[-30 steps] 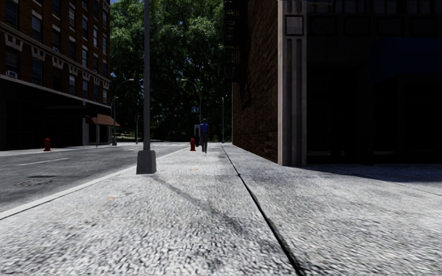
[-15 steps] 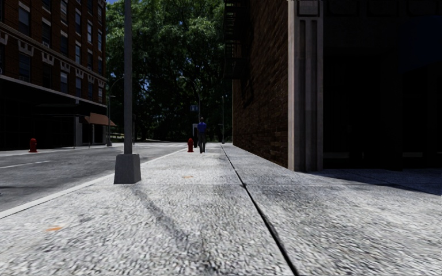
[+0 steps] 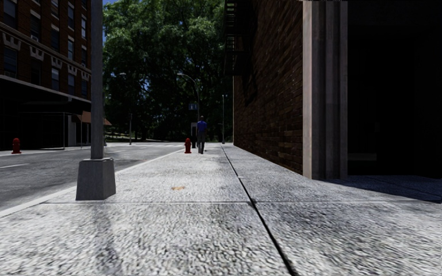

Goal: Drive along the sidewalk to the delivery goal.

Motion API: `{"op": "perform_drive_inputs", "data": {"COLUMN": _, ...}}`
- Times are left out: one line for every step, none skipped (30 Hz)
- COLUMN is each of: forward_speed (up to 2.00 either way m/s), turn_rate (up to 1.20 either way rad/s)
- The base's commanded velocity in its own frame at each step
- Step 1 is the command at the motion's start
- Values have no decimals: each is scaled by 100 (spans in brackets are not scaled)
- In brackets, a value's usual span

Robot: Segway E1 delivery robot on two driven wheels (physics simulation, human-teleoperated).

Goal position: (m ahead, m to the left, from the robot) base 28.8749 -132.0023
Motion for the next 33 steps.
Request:
{"op": "perform_drive_inputs", "data": {"forward_speed": 200, "turn_rate": 0}}
{"op": "perform_drive_inputs", "data": {"forward_speed": 200, "turn_rate": 0}}
{"op": "perform_drive_inputs", "data": {"forward_speed": 200, "turn_rate": 0}}
{"op": "perform_drive_inputs", "data": {"forward_speed": 200, "turn_rate": 0}}
{"op": "perform_drive_inputs", "data": {"forward_speed": 200, "turn_rate": 0}}
{"op": "perform_drive_inputs", "data": {"forward_speed": 200, "turn_rate": 0}}
{"op": "perform_drive_inputs", "data": {"forward_speed": 200, "turn_rate": 0}}
{"op": "perform_drive_inputs", "data": {"forward_speed": 200, "turn_rate": 0}}
{"op": "perform_drive_inputs", "data": {"forward_speed": 200, "turn_rate": 0}}
{"op": "perform_drive_inputs", "data": {"forward_speed": 200, "turn_rate": 0}}
{"op": "perform_drive_inputs", "data": {"forward_speed": 200, "turn_rate": 0}}
{"op": "perform_drive_inputs", "data": {"forward_speed": 200, "turn_rate": 0}}
{"op": "perform_drive_inputs", "data": {"forward_speed": 200, "turn_rate": 0}}
{"op": "perform_drive_inputs", "data": {"forward_speed": 200, "turn_rate": 0}}
{"op": "perform_drive_inputs", "data": {"forward_speed": 200, "turn_rate": 0}}
{"op": "perform_drive_inputs", "data": {"forward_speed": 200, "turn_rate": 0}}
{"op": "perform_drive_inputs", "data": {"forward_speed": 200, "turn_rate": 0}}
{"op": "perform_drive_inputs", "data": {"forward_speed": 200, "turn_rate": 0}}
{"op": "perform_drive_inputs", "data": {"forward_speed": 200, "turn_rate": 0}}
{"op": "perform_drive_inputs", "data": {"forward_speed": 200, "turn_rate": 0}}
{"op": "perform_drive_inputs", "data": {"forward_speed": 200, "turn_rate": 0}}
{"op": "perform_drive_inputs", "data": {"forward_speed": 200, "turn_rate": 0}}
{"op": "perform_drive_inputs", "data": {"forward_speed": 200, "turn_rate": 0}}
{"op": "perform_drive_inputs", "data": {"forward_speed": 200, "turn_rate": 0}}
{"op": "perform_drive_inputs", "data": {"forward_speed": 200, "turn_rate": 0}}
{"op": "perform_drive_inputs", "data": {"forward_speed": 200, "turn_rate": 0}}
{"op": "perform_drive_inputs", "data": {"forward_speed": 200, "turn_rate": 0}}
{"op": "perform_drive_inputs", "data": {"forward_speed": 200, "turn_rate": 0}}
{"op": "perform_drive_inputs", "data": {"forward_speed": 200, "turn_rate": 0}}
{"op": "perform_drive_inputs", "data": {"forward_speed": 200, "turn_rate": 0}}
{"op": "perform_drive_inputs", "data": {"forward_speed": 200, "turn_rate": 0}}
{"op": "perform_drive_inputs", "data": {"forward_speed": 200, "turn_rate": 0}}
{"op": "perform_drive_inputs", "data": {"forward_speed": 200, "turn_rate": 0}}
